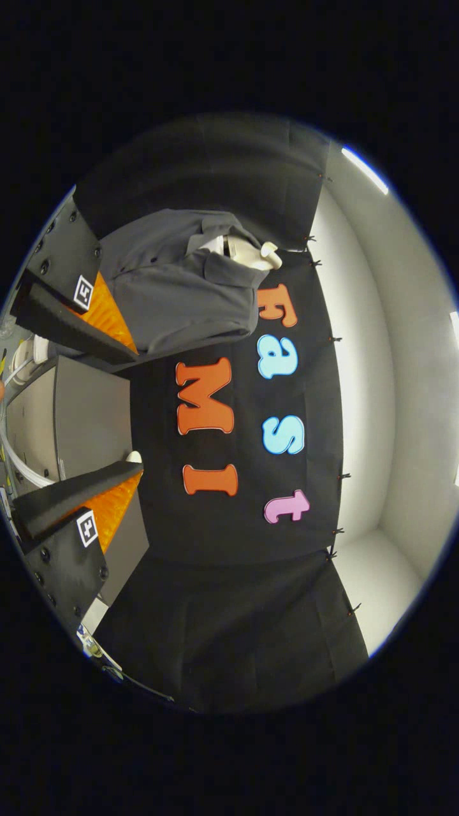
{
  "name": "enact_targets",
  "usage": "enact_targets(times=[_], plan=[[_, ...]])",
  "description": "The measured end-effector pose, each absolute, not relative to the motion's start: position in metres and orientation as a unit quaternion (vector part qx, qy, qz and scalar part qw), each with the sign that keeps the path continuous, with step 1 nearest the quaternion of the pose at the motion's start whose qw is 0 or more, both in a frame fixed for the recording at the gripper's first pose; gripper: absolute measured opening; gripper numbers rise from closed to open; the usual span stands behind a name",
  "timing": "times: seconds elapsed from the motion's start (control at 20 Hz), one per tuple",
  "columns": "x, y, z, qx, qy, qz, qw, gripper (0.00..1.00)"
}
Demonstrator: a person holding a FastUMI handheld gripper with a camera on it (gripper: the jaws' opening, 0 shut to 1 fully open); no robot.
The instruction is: Iron the clothes twice with a garment steamer, once on the left side and once on the right side.
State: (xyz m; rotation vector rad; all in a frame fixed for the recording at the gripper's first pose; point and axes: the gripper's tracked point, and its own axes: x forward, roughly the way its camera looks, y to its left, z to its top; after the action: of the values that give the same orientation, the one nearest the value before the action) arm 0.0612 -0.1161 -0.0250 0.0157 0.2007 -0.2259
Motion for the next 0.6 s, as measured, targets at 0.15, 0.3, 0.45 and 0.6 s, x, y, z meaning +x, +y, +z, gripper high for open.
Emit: enact_targets(times=[0.15, 0.3, 0.45, 0.6], plan=[[0.087, -0.156, -0.038, 0.031, 0.131, -0.135, 0.982, 0.98], [0.109, -0.201, -0.069, 0.039, 0.180, -0.168, 0.968, 0.98], [0.126, -0.235, -0.108, 0.045, 0.241, -0.196, 0.950, 0.99], [0.144, -0.262, -0.140, 0.047, 0.288, -0.211, 0.933, 0.99]])
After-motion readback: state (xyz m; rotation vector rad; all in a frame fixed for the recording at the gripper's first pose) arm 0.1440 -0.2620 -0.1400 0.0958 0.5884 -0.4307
